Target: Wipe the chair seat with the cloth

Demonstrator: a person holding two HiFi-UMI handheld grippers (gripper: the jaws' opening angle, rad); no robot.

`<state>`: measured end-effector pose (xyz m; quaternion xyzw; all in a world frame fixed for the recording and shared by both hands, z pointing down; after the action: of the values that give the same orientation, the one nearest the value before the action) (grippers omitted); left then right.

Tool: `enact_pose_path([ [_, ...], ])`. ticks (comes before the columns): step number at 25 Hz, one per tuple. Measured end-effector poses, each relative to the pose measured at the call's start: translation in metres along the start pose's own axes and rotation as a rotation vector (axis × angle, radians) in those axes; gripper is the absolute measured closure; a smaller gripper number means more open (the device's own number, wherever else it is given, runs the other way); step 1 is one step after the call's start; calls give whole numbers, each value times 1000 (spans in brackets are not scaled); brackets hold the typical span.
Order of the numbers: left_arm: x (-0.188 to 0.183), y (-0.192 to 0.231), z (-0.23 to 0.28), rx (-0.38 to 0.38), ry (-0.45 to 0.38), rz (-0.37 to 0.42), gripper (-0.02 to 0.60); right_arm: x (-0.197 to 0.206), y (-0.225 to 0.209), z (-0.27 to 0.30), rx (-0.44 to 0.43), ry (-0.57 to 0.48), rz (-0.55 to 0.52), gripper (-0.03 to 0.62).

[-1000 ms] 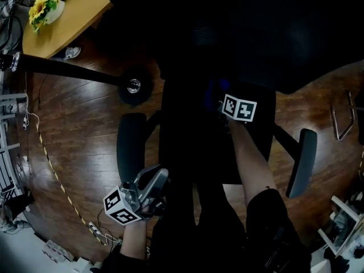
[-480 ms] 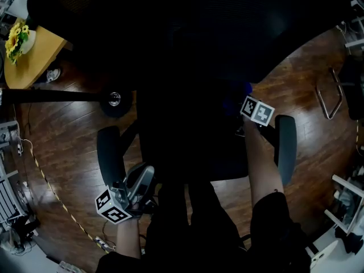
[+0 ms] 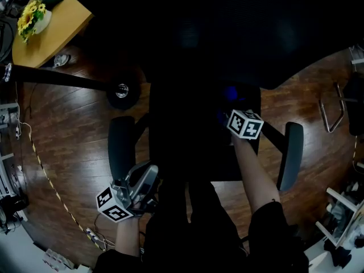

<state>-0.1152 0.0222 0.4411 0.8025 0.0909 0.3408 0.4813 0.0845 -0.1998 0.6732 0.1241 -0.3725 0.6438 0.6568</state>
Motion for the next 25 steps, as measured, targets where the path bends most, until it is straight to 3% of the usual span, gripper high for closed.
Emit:
enact_pose_path([
  [7,-5,-7,-18,-16,-8,30,589,67,201,23,-352,151,-33,531],
  [11,-10,-5,-30,-30,-36,31,588,105,252,43,-399,232,-42,531],
  [13,-10,-6,-35,-33,-50,29,589,123,254,51,-381,275,-48,531],
  [18,-5,2,-43,-34,-44,12,589,122,240,58,-344,235,27,531],
  [25,7,-7,-27,3,10,-2,589,106,130,53,-143,230,165,531],
])
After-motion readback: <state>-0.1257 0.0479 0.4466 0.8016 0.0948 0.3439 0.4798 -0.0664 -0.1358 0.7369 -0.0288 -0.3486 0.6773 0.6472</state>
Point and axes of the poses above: the fingertips, and each gripper's own axes: z forward along the fingers, y to its left, x out of its underside, the point moved 1 cm from there along -z, backward along the fingers, and after that the axes turned 15 degrees about x, right-handed, at the moved point
